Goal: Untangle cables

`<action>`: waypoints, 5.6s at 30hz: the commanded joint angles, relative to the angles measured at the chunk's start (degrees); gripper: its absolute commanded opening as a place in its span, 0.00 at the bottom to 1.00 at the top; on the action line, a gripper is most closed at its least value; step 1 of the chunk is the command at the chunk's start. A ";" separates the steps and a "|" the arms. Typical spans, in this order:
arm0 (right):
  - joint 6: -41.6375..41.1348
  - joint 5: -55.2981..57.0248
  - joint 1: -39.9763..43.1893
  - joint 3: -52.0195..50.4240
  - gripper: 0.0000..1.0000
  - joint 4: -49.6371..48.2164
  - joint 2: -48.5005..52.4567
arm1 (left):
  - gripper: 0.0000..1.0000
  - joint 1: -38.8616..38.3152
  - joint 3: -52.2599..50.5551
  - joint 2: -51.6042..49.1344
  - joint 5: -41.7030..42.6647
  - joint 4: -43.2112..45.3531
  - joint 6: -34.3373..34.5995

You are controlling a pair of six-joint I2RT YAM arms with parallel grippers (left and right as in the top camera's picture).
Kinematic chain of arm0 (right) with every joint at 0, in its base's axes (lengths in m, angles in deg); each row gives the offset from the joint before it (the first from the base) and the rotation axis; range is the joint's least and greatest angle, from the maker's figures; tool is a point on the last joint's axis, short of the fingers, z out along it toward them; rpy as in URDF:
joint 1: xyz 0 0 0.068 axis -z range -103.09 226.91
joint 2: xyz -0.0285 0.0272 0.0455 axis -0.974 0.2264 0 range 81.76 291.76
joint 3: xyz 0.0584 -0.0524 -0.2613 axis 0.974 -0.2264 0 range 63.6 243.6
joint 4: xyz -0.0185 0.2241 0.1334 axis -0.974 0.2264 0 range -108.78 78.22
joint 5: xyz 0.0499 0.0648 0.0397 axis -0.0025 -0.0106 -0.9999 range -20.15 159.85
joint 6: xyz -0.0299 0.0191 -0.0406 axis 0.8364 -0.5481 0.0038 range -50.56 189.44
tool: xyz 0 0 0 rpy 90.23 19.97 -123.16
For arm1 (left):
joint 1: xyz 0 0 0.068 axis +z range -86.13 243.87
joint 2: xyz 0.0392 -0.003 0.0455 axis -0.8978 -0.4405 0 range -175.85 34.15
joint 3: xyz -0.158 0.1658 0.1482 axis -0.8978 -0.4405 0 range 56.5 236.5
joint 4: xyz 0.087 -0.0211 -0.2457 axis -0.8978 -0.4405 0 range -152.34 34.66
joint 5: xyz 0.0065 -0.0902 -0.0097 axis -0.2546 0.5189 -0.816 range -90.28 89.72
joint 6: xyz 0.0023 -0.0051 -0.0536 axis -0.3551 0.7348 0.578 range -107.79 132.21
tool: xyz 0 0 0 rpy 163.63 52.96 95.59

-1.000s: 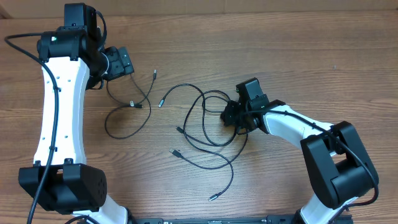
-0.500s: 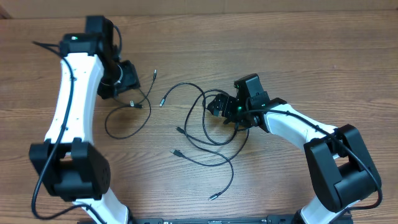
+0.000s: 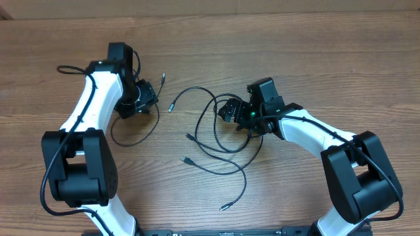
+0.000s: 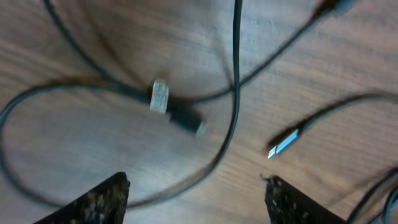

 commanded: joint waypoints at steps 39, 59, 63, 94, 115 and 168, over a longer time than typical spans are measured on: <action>-0.04 2.43 0.17 -1.18 1.00 0.76 1.44 | 1.00 -0.20 -17.92 -6.73 -13.29 24.57 23.23; -0.04 2.43 0.17 -1.18 1.00 0.94 1.44 | 0.04 0.15 -17.03 -12.46 -6.97 11.06 -2.38; -0.04 2.45 0.17 -1.18 1.00 0.94 1.44 | 0.04 1.40 -12.66 -12.41 -13.35 2.95 -3.13; -0.02 2.45 0.17 -1.18 1.00 1.11 1.42 | 0.66 0.57 12.74 -0.96 -0.20 -21.35 -8.24; -0.04 2.43 0.17 -1.18 1.00 1.18 1.44 | 0.78 -1.66 -12.50 -1.03 -15.69 1.22 0.22; -0.07 1.99 0.17 -1.18 1.00 1.18 1.44 | 0.83 6.47 -11.39 -0.74 -0.48 5.14 -4.44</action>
